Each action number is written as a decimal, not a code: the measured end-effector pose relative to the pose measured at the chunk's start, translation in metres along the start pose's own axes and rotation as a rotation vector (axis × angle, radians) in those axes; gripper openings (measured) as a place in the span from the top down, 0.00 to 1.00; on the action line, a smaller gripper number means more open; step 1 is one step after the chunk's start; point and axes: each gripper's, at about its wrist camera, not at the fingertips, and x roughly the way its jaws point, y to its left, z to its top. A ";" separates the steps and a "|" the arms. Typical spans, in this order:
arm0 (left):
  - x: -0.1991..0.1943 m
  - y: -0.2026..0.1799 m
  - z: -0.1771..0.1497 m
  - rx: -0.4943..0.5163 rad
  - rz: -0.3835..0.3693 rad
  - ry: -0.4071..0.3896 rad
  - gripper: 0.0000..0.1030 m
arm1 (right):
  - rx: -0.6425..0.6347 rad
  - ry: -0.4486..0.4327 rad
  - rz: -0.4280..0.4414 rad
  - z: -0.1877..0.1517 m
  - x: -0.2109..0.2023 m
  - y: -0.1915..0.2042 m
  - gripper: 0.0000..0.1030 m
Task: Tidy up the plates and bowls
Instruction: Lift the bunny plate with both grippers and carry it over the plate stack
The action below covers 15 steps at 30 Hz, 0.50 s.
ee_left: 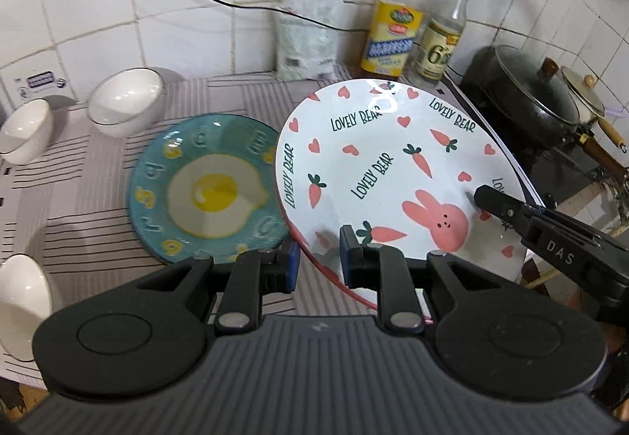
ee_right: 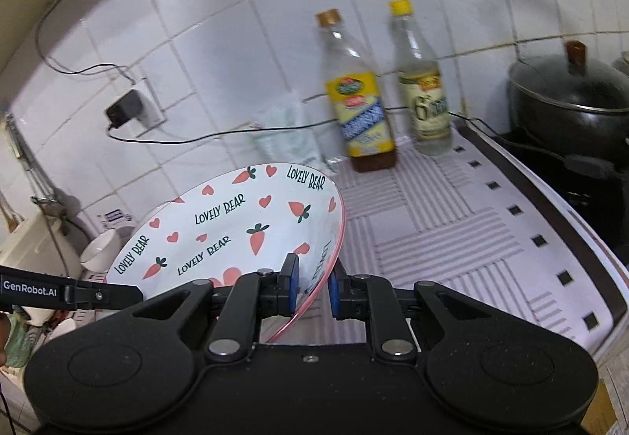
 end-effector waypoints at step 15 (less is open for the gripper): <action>-0.011 0.053 -0.012 -0.078 0.080 -0.008 0.81 | -0.074 0.049 0.091 0.001 0.033 0.047 0.81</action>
